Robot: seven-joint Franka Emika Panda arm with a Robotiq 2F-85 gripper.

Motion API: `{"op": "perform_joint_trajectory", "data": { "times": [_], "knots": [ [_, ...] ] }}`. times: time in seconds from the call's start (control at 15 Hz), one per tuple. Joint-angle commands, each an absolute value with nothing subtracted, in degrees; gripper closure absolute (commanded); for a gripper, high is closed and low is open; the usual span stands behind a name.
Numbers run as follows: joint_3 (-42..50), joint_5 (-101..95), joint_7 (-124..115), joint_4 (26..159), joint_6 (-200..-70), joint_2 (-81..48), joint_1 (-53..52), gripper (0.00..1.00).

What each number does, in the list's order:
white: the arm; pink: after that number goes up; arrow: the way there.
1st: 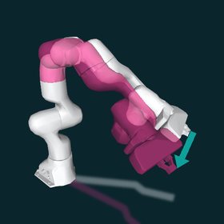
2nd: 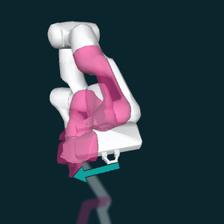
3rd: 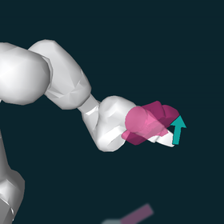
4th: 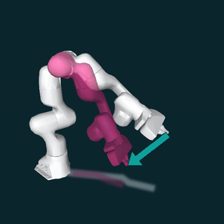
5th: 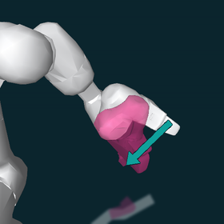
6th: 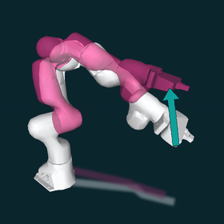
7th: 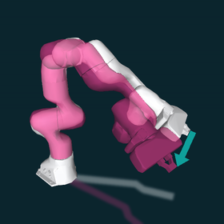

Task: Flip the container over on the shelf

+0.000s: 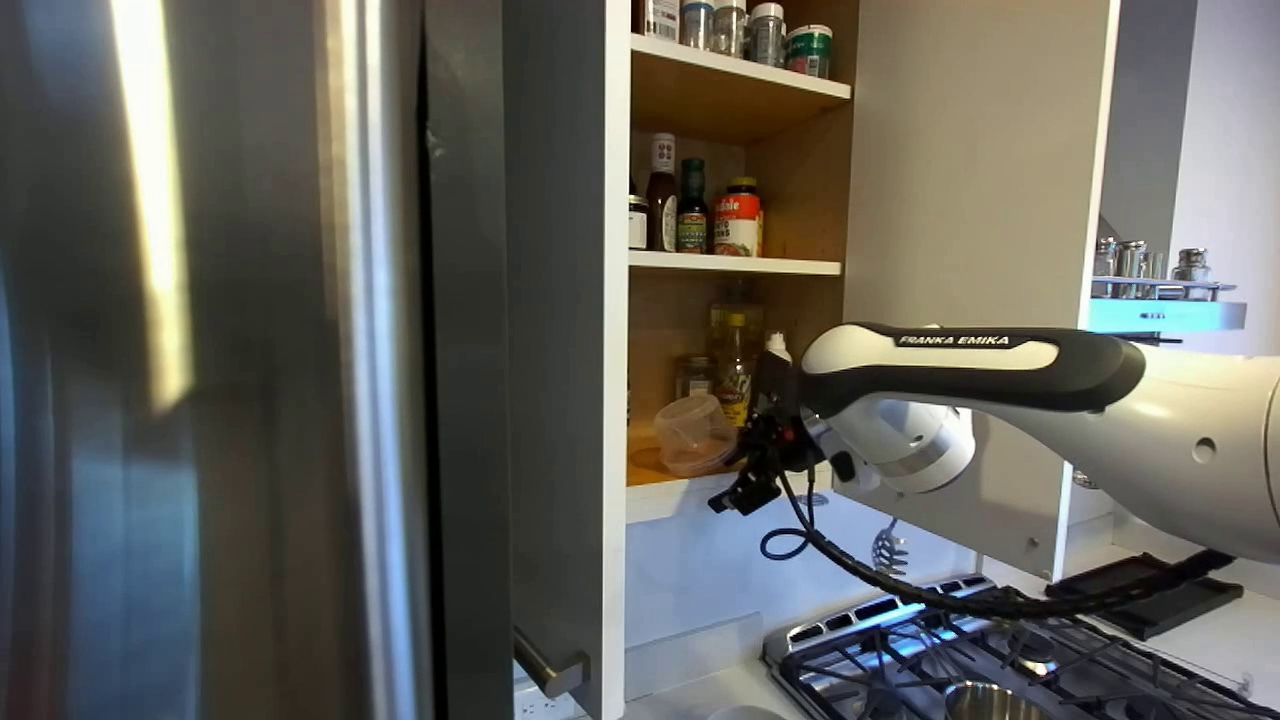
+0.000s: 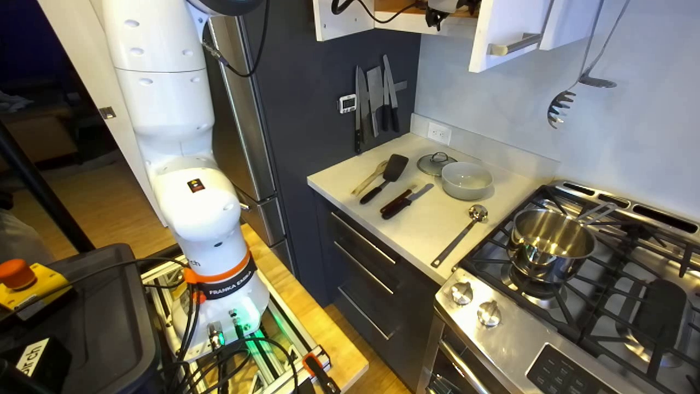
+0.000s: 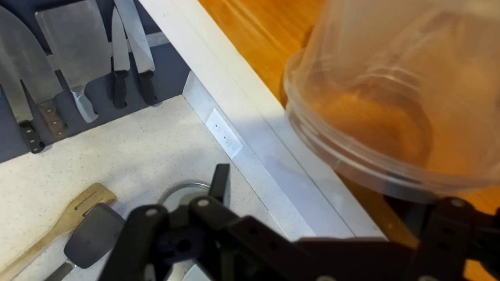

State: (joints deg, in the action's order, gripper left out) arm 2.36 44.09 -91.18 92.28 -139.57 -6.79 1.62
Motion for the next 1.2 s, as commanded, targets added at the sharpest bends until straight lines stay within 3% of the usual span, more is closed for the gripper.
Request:
{"op": "perform_joint_trajectory", "data": {
  "times": [0.0,1.13],
  "knots": [
    [2.81,41.31,-87.89,89.69,-134.73,-7.57,2.73,0.00],
    [2.92,25.74,-88.71,83.20,-138.03,-13.47,2.14,0.00]
  ]
}}
